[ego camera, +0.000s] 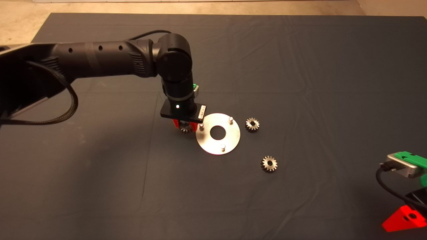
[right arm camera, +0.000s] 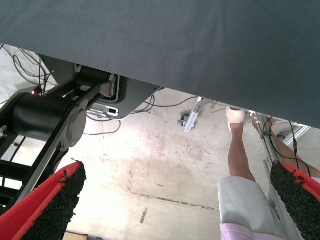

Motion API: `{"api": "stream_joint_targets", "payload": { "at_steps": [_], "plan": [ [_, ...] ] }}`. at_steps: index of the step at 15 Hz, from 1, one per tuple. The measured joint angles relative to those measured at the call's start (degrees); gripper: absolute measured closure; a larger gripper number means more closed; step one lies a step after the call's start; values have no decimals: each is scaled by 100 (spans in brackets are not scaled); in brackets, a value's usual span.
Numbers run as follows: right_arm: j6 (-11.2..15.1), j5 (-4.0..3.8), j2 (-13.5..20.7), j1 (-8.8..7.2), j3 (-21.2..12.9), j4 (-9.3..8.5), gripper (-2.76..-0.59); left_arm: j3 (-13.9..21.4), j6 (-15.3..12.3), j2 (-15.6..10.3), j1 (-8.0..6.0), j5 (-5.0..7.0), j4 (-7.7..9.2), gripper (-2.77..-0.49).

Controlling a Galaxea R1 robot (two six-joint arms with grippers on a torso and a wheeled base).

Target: Install three planetary gears onto the carrier pins

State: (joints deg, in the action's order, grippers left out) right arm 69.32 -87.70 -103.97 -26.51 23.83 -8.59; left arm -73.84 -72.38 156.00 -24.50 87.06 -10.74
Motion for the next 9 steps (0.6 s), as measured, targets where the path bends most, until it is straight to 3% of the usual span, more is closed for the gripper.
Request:
{"api": "stream_joint_targets", "payload": {
  "at_steps": [3, 6, 9],
  "plan": [
    [0, 0, 0, 0, 0, 0, -275, -11, -2, 65, -31, 13, -2, -89],
    [-2, 0, 0, 0, 0, 0, -275, -174, -2, 389, -31, 24, 2, -89],
    [-2, -4, 1, 0, 0, 0, -275, -232, 0, 511, -31, -10, 7, -89]
  ]
}}
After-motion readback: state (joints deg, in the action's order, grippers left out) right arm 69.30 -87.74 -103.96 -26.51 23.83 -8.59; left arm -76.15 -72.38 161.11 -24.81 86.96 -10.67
